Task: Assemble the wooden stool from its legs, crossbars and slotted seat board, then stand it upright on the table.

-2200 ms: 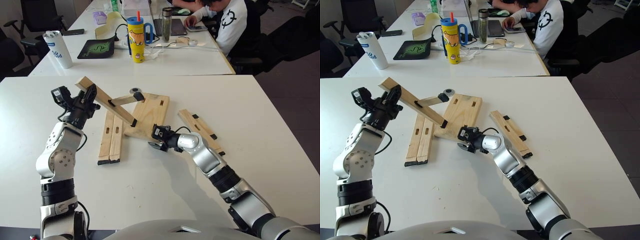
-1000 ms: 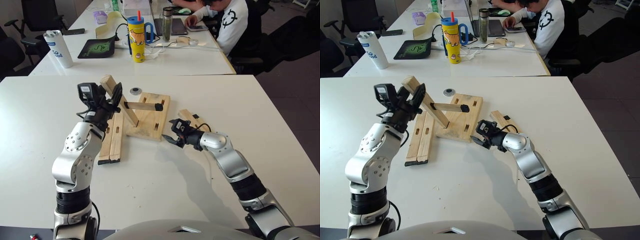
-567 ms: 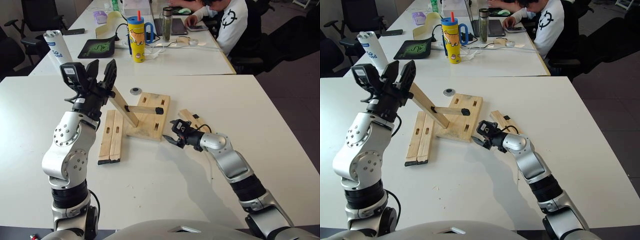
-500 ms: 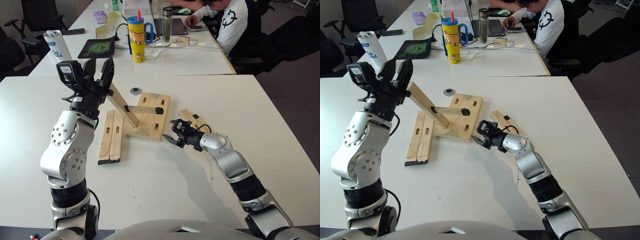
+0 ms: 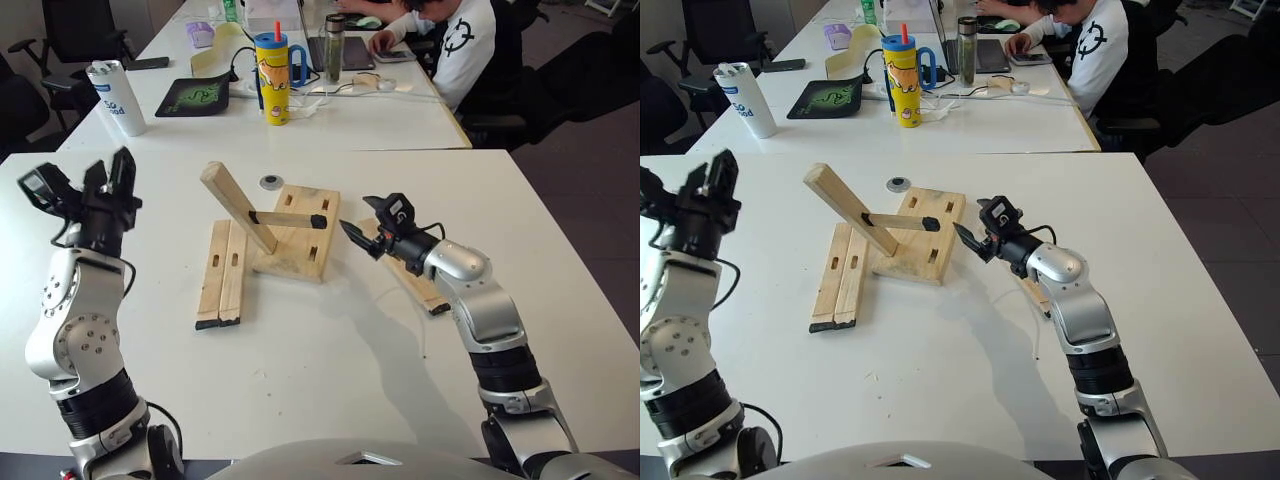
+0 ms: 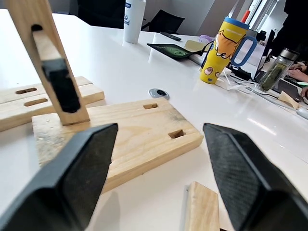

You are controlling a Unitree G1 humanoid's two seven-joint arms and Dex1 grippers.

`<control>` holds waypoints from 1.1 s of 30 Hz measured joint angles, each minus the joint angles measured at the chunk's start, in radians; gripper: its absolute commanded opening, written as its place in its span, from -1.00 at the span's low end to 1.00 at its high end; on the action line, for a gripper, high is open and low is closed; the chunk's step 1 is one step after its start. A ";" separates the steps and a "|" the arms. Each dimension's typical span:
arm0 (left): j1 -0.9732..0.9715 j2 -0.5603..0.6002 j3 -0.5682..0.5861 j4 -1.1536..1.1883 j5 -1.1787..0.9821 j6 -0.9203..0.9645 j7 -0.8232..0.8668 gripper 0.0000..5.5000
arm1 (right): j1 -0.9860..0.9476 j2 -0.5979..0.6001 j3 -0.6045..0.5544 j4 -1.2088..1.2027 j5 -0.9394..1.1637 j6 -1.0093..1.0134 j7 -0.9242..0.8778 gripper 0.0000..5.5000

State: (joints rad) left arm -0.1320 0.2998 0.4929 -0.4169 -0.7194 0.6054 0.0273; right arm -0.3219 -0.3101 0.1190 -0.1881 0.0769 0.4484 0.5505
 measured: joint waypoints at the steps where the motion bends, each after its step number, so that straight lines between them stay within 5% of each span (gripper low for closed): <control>1: 0.049 0.011 -0.034 0.004 0.010 0.036 -0.019 -0.07 | -0.011 0.004 -0.014 0.008 0.009 0.002 -0.013 0.19; 6: 0.177 0.028 -0.167 0.017 0.058 0.138 -0.068 -0.07 | -0.090 0.111 -0.144 0.061 0.032 -0.090 -0.209 0.19; 13: 0.260 0.068 -0.296 0.046 0.190 0.152 -0.125 -0.06 | -0.097 0.140 -0.219 0.205 0.011 -0.228 -0.352 -0.19; 33: 0.236 0.202 -0.284 0.128 0.300 0.178 -0.260 -0.06 | -0.006 0.188 -0.176 0.184 -0.022 -0.268 -0.425 -0.19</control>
State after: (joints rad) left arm 0.1044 0.5021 0.2085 -0.2885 -0.4192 0.7830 -0.2331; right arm -0.3279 -0.1219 -0.0568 -0.0046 0.0548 0.1804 0.1256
